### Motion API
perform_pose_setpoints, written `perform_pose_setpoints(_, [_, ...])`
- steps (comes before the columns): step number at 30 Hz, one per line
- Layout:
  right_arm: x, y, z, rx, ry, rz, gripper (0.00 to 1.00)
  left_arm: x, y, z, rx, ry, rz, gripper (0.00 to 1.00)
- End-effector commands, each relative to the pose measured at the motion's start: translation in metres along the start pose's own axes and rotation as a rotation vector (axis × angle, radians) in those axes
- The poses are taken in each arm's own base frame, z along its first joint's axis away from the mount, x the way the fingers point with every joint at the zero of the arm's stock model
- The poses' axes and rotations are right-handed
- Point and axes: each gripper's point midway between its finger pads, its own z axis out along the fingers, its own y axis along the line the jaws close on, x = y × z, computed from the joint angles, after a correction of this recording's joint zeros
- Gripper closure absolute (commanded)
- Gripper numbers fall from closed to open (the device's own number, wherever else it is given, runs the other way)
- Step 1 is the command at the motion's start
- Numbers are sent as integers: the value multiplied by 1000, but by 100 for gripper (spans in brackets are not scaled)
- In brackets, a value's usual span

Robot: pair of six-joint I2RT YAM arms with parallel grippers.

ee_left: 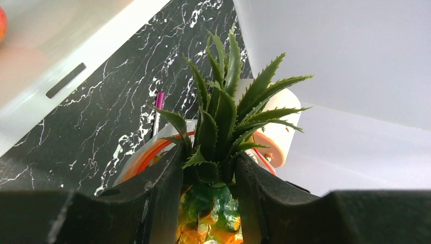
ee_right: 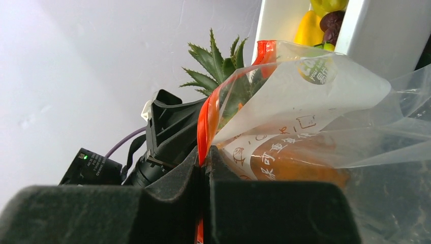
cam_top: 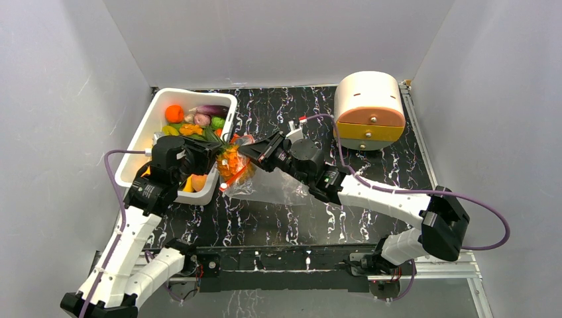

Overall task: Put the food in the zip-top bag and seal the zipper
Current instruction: Place the fake fruit in the zipper food storage bag.

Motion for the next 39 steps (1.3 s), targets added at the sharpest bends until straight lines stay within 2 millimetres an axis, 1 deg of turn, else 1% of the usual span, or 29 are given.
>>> perform_pose_setpoints(1, [-1,43,-8,-136,-5,44,100,-2,-19,-16,102,-6,30,100])
perform_pose_setpoints(4, [-4,48,1,-116,-20,56,100,-2,-15,-15,116,-10,96,100])
perform_pose_setpoints(6, [-6,49,7,-109,-26,82,100,-2,-15,-14,127,-15,173,100])
perform_pose_setpoints(9, [-7,56,14,-126,-35,87,100,-3,-9,-10,89,-14,235,100])
perform_pose_setpoints(13, [-8,64,17,-141,-39,66,100,-4,-2,-8,69,-21,243,100])
perform_pose_setpoints(16, [-4,58,17,-132,-19,41,100,-1,-4,-12,95,-7,232,100])
perform_pose_setpoints(17, [-2,58,15,-143,-10,33,100,0,-7,-13,108,0,229,99])
perform_pose_setpoints(20, [1,58,9,-184,6,-5,100,4,-16,-18,140,25,241,88])
perform_pose_setpoints(23, [1,62,4,-213,11,-50,100,10,-28,-27,178,60,279,73])
perform_pose_setpoints(25, [-3,66,-2,-227,7,-70,100,12,-32,-33,190,81,321,63])
perform_pose_setpoints(27, [-8,72,-8,-247,-6,-86,100,15,-32,-40,198,104,373,57])
perform_pose_setpoints(30, [-15,81,-18,-281,-21,-100,100,21,-36,-52,230,138,426,49])
perform_pose_setpoints(34, [-21,92,-29,-334,-42,-113,100,28,-46,-71,324,175,487,39])
perform_pose_setpoints(37, [-25,101,-38,-377,-57,-110,100,30,-49,-84,355,184,539,37])
perform_pose_setpoints(39, [-30,106,-47,-393,-74,-118,100,25,-48,-95,345,169,589,36])
